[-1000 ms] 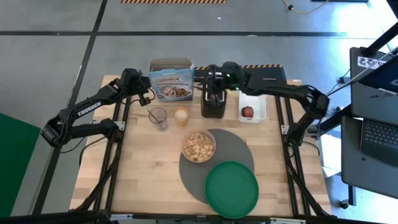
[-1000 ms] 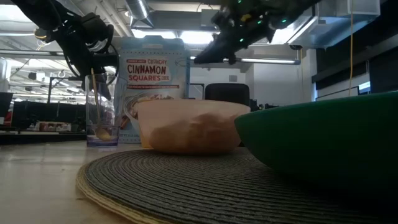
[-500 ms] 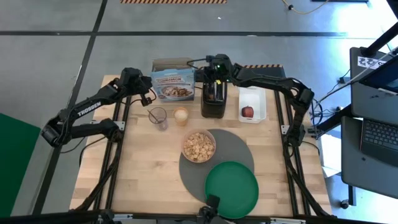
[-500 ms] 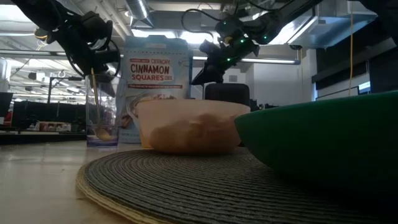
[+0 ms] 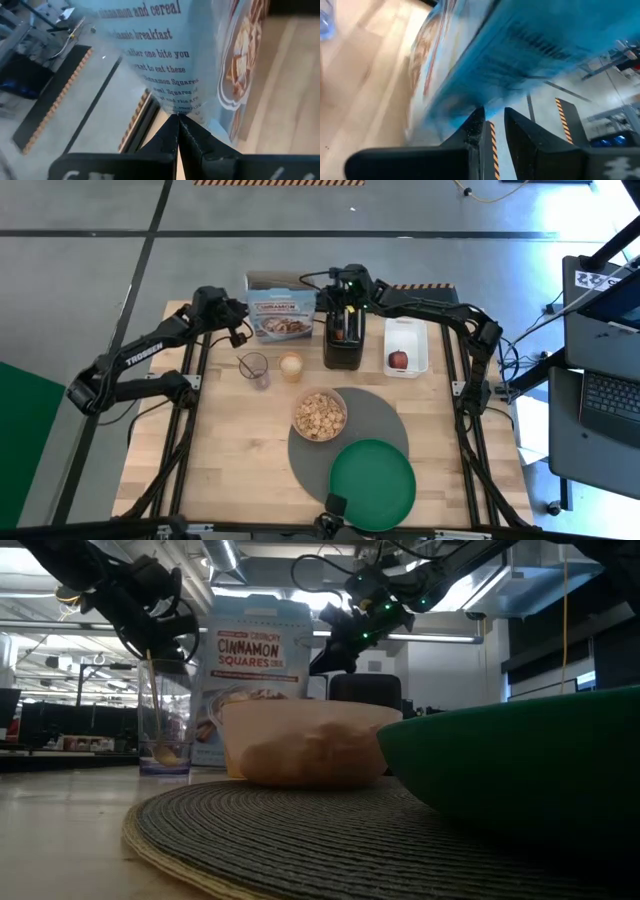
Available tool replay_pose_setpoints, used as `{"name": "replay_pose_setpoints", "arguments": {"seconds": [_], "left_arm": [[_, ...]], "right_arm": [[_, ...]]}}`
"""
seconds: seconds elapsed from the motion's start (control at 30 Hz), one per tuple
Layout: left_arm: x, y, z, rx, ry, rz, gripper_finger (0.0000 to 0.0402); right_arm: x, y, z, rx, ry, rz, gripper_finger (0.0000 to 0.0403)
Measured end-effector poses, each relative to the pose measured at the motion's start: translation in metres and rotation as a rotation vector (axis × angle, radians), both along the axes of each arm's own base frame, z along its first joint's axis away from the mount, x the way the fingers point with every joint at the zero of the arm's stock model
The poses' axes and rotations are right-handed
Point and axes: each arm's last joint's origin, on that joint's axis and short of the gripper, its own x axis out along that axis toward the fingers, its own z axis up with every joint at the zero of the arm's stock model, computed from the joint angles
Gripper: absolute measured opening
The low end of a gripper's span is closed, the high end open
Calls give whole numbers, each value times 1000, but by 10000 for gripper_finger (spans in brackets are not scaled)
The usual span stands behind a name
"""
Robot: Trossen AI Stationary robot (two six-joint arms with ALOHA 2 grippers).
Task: Arrange a breakfast setting
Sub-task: Pour the cereal from the cereal box into the pink bowl
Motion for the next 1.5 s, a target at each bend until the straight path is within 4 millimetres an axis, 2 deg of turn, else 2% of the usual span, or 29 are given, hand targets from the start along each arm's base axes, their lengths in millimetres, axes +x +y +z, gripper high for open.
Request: {"name": "replay_pose_setpoints", "arguments": {"seconds": [0.27,0.67,0.83,0.97,1.5], "left_arm": [[6,8,-9,-25,16,15,0],[8,9,-7,-21,-31,-21,0],[5,10,-8,8,29,71,0],[2,8,-7,19,70,125,0],[-13,-11,2,-27,62,158,0]], "right_arm": [[1,1,1,14,-13,13,62],[1,2,1,31,-27,45,62],[2,3,1,38,-27,59,62],[1,3,1,32,-19,40,62],[0,0,2,-21,-7,-9,62]]}}
